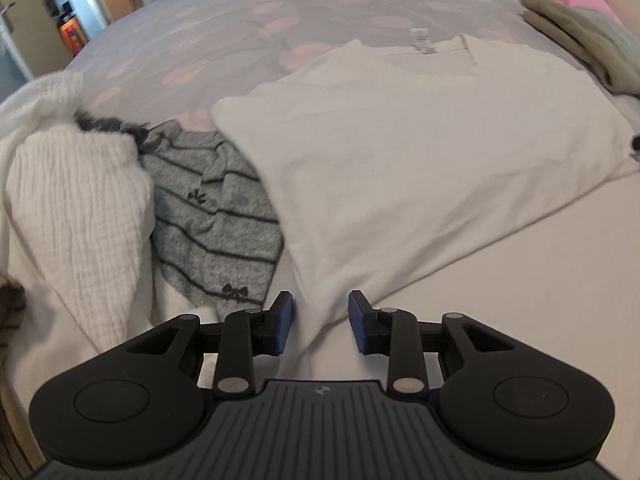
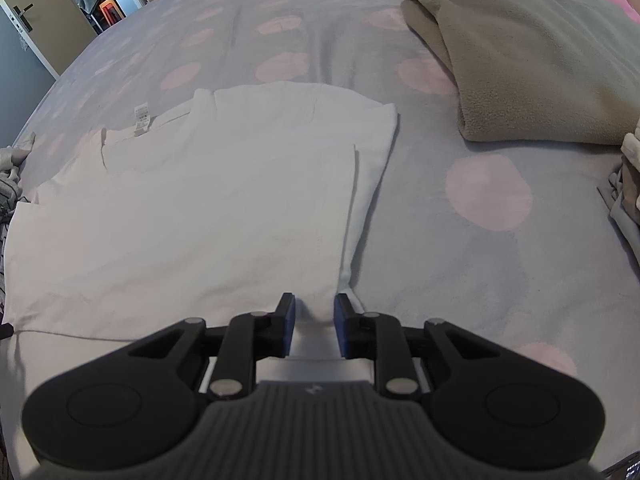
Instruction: Fold clothes
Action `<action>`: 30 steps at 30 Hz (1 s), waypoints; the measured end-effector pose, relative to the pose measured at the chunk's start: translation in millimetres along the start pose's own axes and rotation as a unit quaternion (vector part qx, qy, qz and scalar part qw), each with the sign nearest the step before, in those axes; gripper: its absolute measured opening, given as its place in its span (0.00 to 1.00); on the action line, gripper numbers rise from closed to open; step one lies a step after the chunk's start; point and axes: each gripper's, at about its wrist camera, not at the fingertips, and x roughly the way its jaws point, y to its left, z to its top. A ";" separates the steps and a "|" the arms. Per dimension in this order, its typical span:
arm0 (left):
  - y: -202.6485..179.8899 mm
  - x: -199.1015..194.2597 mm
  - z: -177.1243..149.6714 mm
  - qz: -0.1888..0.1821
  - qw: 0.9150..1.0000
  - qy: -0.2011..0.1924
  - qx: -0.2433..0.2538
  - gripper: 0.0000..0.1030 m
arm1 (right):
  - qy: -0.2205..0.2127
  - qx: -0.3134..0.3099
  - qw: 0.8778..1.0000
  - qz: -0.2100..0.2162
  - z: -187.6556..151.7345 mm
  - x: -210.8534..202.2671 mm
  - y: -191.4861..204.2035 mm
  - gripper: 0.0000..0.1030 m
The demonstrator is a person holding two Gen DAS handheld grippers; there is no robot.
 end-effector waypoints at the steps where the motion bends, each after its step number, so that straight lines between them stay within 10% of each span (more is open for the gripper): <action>1: 2.8 -0.4 0.4 -0.005 1.000 -0.001 -0.012 0.10 | -0.001 -0.001 1.000 -0.003 0.1 0.4 0.9 0.23; 4: 15.2 -2.4 4.4 -0.020 0.998 0.000 -0.053 0.05 | -0.004 -0.005 1.000 -0.012 0.2 -0.6 3.5 0.02; 17: 27.9 7.9 9.4 0.004 0.996 0.037 -0.084 0.13 | 0.023 -0.034 0.998 -0.055 -4.9 9.2 2.5 0.00; 30: -3.8 -38.8 -18.3 0.031 0.999 0.017 -0.032 0.25 | 0.026 -0.094 0.995 0.017 -34.0 -40.8 26.3 0.21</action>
